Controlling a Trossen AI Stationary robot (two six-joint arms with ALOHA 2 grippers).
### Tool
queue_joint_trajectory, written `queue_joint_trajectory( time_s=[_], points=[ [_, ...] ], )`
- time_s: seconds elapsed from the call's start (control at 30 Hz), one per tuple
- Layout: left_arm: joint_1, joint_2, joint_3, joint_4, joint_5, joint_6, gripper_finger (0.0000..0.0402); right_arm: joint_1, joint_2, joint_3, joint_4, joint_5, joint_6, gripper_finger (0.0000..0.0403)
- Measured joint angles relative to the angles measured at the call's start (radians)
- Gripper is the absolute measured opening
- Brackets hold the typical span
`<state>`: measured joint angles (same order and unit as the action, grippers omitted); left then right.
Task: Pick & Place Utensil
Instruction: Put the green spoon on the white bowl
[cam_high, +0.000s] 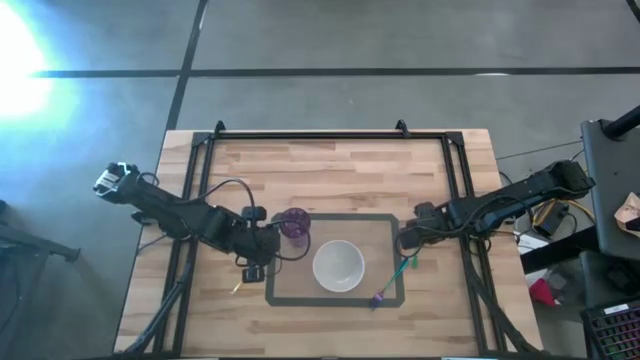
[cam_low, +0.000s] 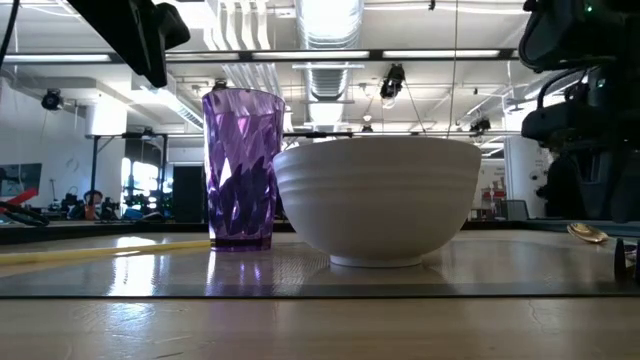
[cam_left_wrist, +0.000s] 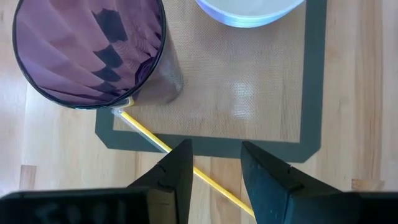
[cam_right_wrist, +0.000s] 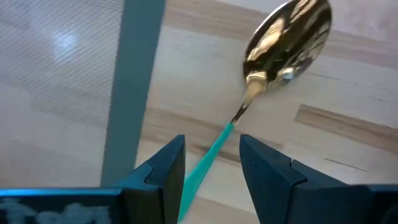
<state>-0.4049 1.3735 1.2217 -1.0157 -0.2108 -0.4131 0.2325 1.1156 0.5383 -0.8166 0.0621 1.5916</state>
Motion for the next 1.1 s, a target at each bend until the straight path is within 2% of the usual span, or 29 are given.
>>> queue_joint_trajectory(
  time_s=[0.37, 0.5, 1.1],
  points=[
    [0.0, 0.0, 0.0, 0.0, 0.0, 0.02, 0.0126, 0.0, 0.0, -0.057, 0.034, 0.024, 0.033, 0.0125],
    [0.0, 0.0, 0.0, 0.0, 0.0, 0.019, 0.0126, 0.0, 0.001, -0.071, 0.046, 0.076, 0.033, 0.0121],
    [0.0, 0.0, 0.0, 0.002, -0.001, 0.019, 0.0126, 0.0, 0.001, -0.108, 0.064, 0.079, 0.06, 0.0104]
  ],
)
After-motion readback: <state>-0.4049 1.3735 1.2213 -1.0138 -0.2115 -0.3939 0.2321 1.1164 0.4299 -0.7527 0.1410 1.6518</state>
